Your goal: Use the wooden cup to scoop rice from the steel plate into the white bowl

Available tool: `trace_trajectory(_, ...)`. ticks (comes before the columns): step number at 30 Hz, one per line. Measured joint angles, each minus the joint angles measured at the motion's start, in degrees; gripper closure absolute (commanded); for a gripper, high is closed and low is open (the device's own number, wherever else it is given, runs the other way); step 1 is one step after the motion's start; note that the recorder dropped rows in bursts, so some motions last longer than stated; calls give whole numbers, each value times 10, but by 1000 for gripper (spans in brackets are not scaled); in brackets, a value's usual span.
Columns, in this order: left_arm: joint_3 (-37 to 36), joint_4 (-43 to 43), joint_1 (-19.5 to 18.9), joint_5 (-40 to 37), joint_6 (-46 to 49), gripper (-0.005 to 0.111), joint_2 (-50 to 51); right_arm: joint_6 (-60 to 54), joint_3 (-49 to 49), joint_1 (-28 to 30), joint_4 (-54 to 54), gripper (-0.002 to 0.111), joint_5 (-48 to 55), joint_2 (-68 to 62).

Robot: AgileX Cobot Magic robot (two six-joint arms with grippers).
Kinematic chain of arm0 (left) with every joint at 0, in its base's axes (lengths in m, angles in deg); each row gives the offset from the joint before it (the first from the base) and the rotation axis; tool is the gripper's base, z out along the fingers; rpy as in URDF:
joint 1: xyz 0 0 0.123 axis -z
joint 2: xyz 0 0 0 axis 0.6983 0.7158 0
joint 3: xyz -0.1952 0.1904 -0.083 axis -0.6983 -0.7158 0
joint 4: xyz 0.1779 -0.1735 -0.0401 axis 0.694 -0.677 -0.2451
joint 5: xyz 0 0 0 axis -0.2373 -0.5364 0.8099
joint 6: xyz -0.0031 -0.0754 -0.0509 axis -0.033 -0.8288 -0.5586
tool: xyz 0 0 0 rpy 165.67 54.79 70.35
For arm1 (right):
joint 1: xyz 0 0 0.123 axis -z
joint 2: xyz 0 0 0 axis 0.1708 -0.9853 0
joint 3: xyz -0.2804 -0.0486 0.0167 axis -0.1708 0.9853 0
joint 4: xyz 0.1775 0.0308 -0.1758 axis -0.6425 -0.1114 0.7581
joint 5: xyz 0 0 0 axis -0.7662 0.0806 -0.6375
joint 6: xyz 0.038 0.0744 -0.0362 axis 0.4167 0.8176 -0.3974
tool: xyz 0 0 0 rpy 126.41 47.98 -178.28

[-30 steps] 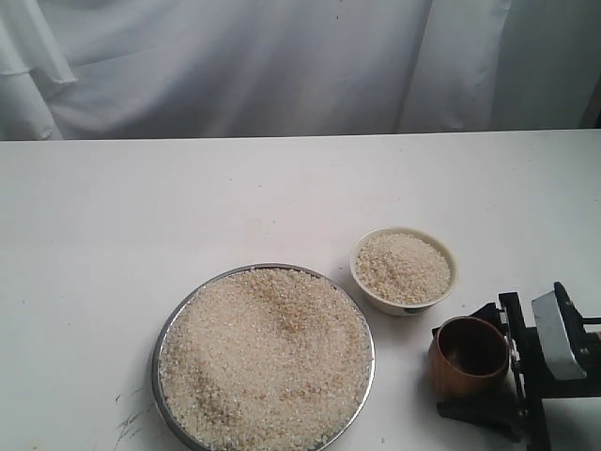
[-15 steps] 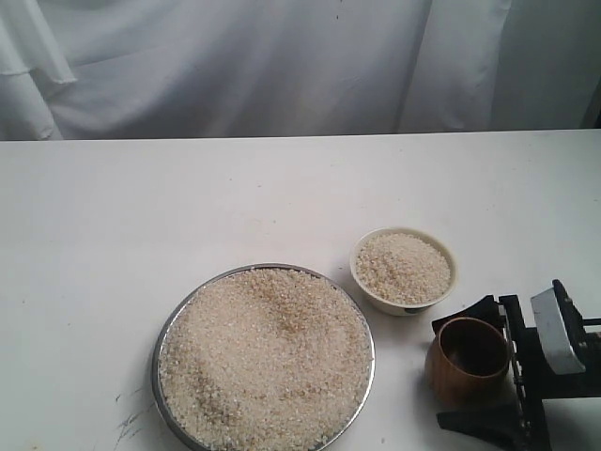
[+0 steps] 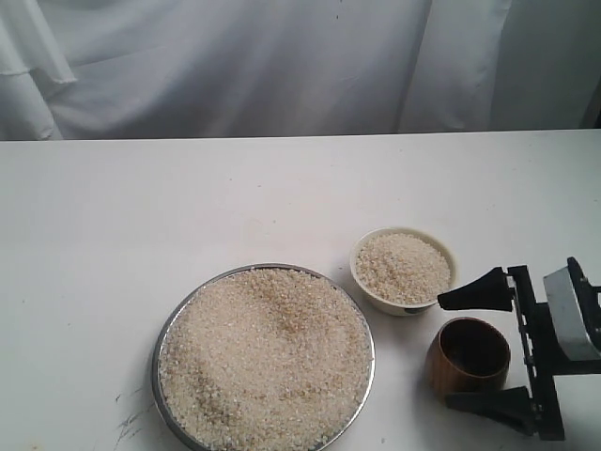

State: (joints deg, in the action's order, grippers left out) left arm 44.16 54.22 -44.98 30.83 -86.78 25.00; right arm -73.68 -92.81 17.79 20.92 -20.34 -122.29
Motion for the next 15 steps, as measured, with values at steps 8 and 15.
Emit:
trace_trajectory(8, 0, 0, 0, 0, 0, 107, 0, 99, -18, -20, 8, 3, 0, 125)
trace_trajectory(15, 0, 0, 0, 0, 0, 107, 0, 187, -115, -74, -121, 38, -1, 248)
